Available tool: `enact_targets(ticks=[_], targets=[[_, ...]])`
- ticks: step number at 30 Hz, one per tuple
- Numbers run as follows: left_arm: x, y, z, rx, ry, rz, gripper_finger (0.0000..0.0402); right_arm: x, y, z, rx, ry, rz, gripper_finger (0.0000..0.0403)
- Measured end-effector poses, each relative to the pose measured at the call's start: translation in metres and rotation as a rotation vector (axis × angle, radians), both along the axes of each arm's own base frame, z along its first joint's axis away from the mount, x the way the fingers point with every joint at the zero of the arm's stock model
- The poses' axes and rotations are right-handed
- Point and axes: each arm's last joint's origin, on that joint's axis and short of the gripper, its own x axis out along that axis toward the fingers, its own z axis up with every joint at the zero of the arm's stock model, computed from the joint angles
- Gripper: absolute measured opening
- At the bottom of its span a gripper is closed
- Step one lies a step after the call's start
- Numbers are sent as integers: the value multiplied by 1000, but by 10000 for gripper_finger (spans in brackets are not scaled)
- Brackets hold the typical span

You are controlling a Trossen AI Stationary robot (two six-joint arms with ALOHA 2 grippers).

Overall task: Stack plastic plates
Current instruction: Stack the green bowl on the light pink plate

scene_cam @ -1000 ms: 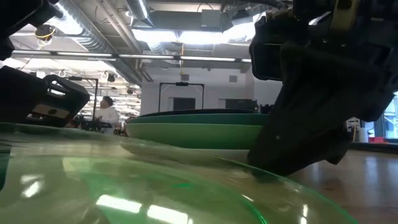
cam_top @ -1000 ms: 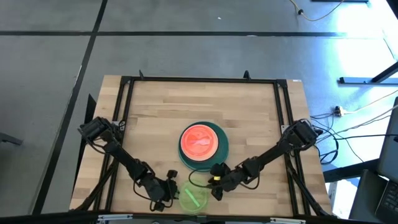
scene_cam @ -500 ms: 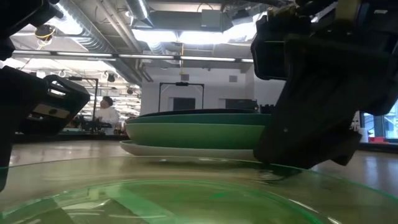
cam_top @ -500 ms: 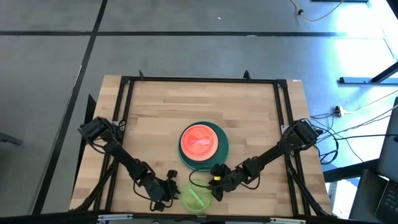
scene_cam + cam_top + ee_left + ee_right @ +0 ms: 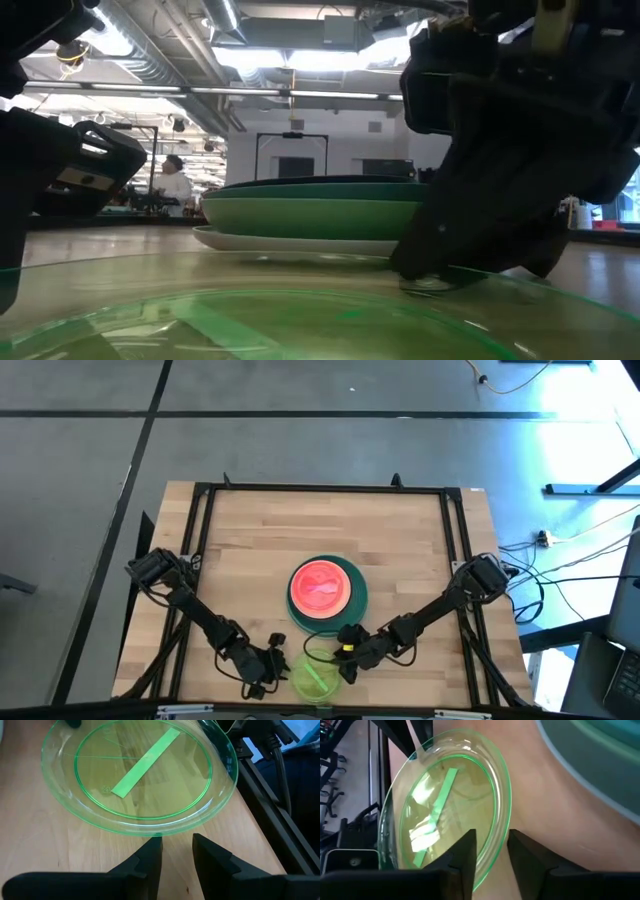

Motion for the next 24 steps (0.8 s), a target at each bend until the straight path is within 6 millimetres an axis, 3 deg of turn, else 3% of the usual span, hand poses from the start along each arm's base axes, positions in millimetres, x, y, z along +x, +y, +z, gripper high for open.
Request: enact_targets(ticks=[7,15,24], targets=[[0,0,0,0,0,0,103,0,-1,-2,-85,-27,45,9],[0,0,0,3,2,0,103,0,-1,-1,-129,-45,63,5],[-2,0,0,13,14,1,103,-3,-6,18,-208,-86,57,1]])
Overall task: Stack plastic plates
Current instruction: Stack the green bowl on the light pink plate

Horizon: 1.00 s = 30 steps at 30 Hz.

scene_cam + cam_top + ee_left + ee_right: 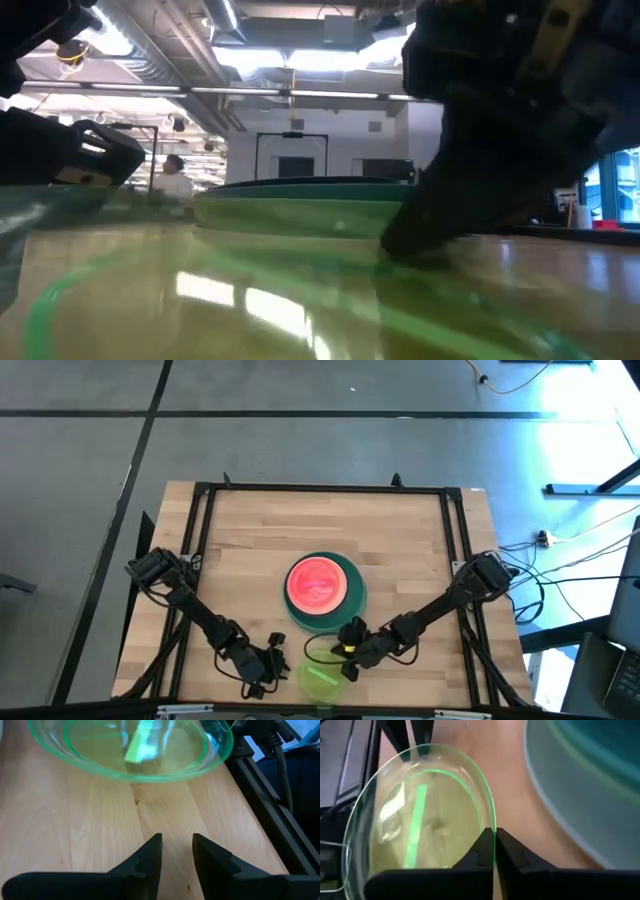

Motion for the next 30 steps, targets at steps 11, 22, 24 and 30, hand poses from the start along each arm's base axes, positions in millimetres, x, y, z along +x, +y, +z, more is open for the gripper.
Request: enact_targets(ticks=[11,22,24,30], targets=[[-1,-1,0,-1,3,-6,103,-7,-10,48,-84,-89,9,0],[-1,-1,0,-3,4,-7,103,-15,-44,106,-237,-197,-44,0],[-1,-1,0,-4,4,-8,103,-13,-56,116,-256,-223,-63,0],[-1,-1,0,-4,3,-8,103,-4,-95,133,-336,-258,-129,0]])
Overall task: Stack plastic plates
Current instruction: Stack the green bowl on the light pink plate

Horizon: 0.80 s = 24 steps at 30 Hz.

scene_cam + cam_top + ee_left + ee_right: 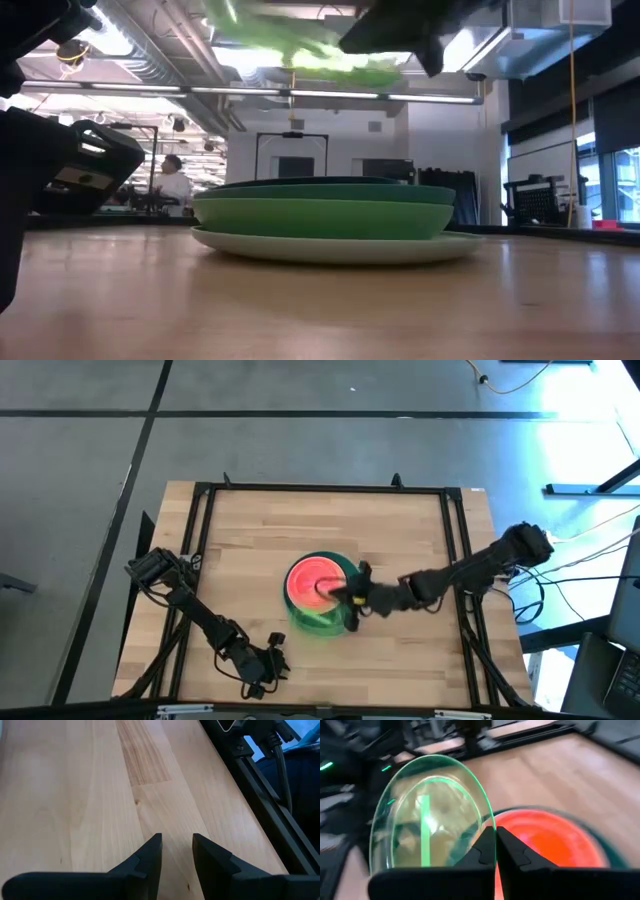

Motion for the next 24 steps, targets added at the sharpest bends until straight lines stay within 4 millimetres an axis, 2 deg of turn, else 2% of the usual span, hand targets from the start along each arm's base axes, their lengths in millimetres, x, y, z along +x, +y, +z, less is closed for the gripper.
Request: enact_targets(ticks=[8,13,18,24], targets=[[0,0,0,1,-1,-2,103,13,-61,1,-41,21,-133,0],[0,0,0,1,-1,-3,103,14,-89,-2,-21,63,-175,0],[0,0,0,2,-1,-3,103,17,-100,-18,37,133,-165,0],[0,0,0,3,-2,-4,103,24,-99,-44,40,232,-148,0]])
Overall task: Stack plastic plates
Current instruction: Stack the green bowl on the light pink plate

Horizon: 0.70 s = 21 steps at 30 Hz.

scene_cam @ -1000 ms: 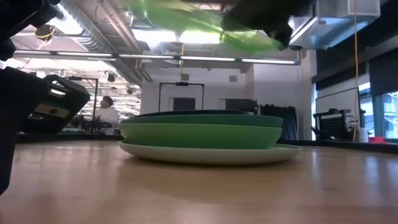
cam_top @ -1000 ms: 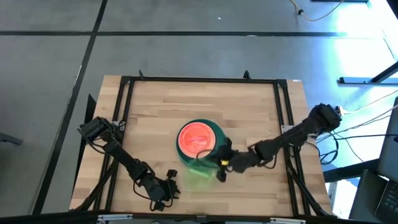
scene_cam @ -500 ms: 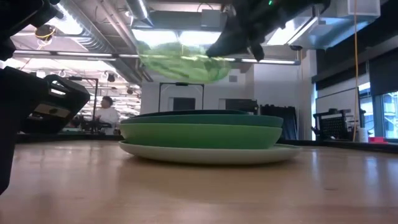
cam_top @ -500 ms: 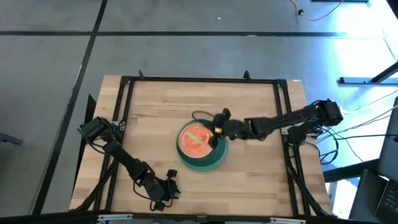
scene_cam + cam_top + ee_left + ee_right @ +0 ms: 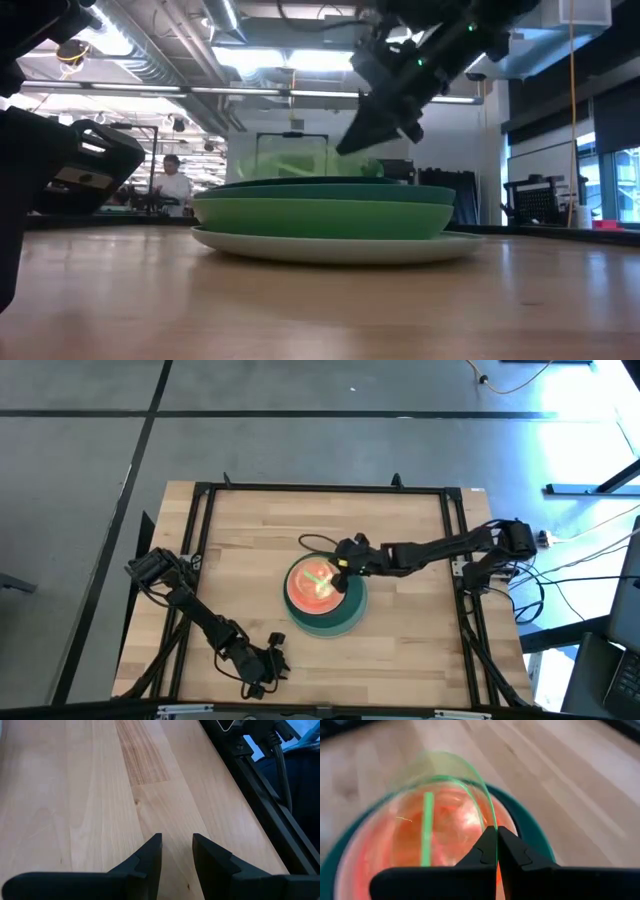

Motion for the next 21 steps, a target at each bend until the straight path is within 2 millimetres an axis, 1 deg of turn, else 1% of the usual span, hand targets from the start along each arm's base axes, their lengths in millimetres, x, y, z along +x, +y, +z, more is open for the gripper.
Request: enact_targets(ticks=[2,6,14,19,21], targets=[[0,0,0,0,0,0,103,-1,0,-6,-2,44,1,0],[0,0,0,1,1,0,103,-5,0,-11,-3,107,-1,0],[0,0,0,3,0,2,103,-6,1,-17,46,144,-2,0],[0,0,0,3,0,2,103,-9,1,-29,70,233,-14,0],[0,0,0,4,2,1,103,-9,1,-31,68,243,-14,0]])
